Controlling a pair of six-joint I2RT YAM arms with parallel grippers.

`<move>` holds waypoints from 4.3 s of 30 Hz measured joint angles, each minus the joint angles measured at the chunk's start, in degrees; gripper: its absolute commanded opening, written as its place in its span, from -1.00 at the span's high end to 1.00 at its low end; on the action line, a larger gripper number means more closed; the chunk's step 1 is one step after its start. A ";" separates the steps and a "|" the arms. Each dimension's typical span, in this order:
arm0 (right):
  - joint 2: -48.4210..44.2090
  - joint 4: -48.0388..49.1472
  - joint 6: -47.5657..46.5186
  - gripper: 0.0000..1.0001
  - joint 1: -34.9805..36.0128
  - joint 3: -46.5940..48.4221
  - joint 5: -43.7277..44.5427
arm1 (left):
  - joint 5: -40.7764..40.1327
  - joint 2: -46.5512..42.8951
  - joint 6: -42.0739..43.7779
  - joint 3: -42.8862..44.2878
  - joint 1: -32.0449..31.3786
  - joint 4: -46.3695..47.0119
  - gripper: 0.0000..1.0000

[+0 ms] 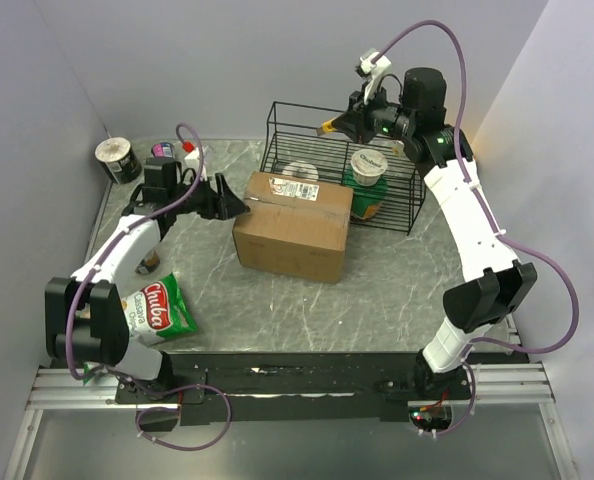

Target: Unpack the express box

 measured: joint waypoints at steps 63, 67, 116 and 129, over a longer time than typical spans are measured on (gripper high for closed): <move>12.81 -9.51 -0.13 1.00 27.30 5.33 22.62 | 19.76 14.86 -6.27 5.92 2.91 -2.43 -0.15; 12.98 -9.46 -0.79 1.00 27.30 5.33 21.97 | 19.69 14.88 -6.25 6.01 2.91 -2.56 -0.15; 13.68 -9.25 -8.94 1.00 26.03 3.74 18.88 | 20.52 16.74 -6.34 7.61 2.86 -3.17 -0.11; 10.95 -7.10 -8.41 1.00 25.94 -0.76 20.02 | 20.04 17.44 -7.56 8.46 2.84 -3.54 0.00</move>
